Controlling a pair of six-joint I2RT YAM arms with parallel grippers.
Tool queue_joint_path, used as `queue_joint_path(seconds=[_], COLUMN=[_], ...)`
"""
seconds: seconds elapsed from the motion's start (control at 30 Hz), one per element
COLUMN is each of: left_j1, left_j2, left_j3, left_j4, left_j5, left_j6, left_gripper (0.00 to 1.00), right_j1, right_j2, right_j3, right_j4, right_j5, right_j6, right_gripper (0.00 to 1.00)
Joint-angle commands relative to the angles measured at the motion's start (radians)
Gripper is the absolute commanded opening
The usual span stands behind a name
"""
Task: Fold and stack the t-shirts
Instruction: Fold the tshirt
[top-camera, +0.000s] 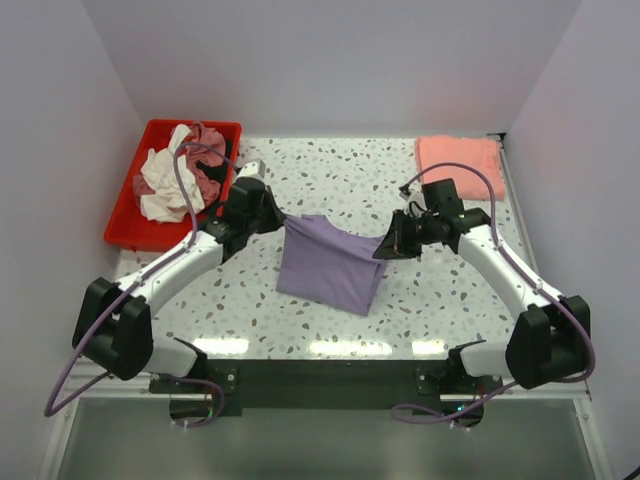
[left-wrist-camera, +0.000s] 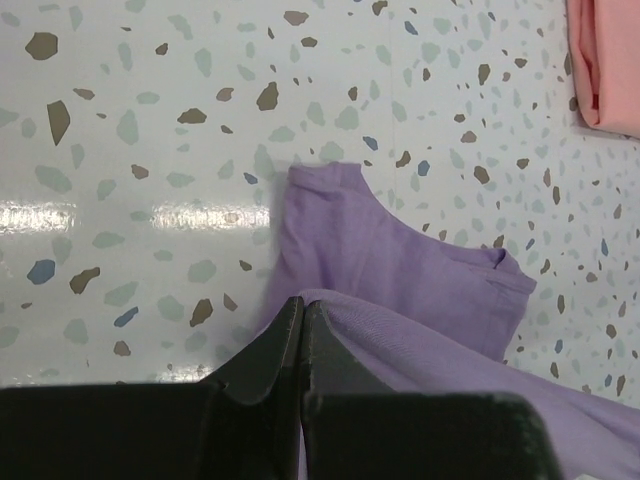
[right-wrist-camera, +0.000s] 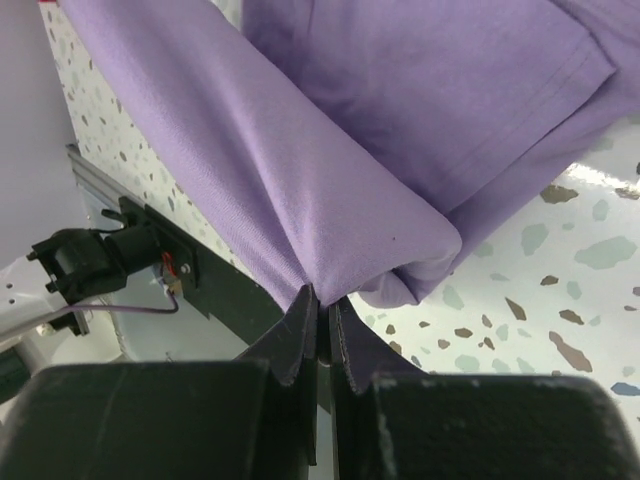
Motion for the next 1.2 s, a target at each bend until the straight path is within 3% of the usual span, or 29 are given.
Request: queue_joint_path(seconds=[0.0,0.57,0.83,0.9,0.93,0.97,1.0,1.03,1.07,1.1,1.17], left_j1=[0.031,0.044,0.049,0.049,0.049,0.049,0.049,0.049,0.049,0.049,0.049], left_j2=[0.056,0.374,0.496,0.519,0.524,0.527,0.526,0.521,0.513,0.492,0.448], left_j3=[0.072,0.248,0.331,0.351,0.359,0.369,0.373,0.377,0.376,0.373,0.356], left_j4=[0.073,0.093,0.092,0.089,0.086,0.084,0.081,0.081,0.081,0.081,0.081], left_j5=[-0.056,0.019,0.067,0.084,0.092,0.105,0.110,0.115,0.116,0.116,0.118], left_j6=[0.042,0.085,0.100,0.111,0.116,0.120,0.126,0.134,0.137,0.140,0.148], left_gripper=[0.00,0.00,0.00,0.17,0.28,0.47,0.58,0.69,0.85,0.95,1.00], right_j1=[-0.032,-0.091,-0.115,-0.118,-0.116,-0.118,-0.118,-0.118,-0.118,-0.118,-0.116], right_j2=[0.042,0.220,0.270,0.273,0.272,0.269,0.255,0.246,0.234,0.209,0.178], right_j3=[0.016,0.026,0.036,0.040,0.045,0.049,0.054,0.063,0.068,0.074,0.077], right_j4=[0.021,0.149,0.161,0.160,0.154,0.150,0.147,0.140,0.137,0.134,0.127], right_j5=[0.016,0.077,0.126,0.166,0.182,0.198,0.212,0.238,0.248,0.252,0.257], right_j6=[-0.020,0.023,0.051,0.060,0.060,0.057,0.054,0.049,0.040,0.033,0.008], right_gripper=[0.02,0.02,0.08,0.20,0.43,0.49,0.53,0.63,0.68,0.71,0.90])
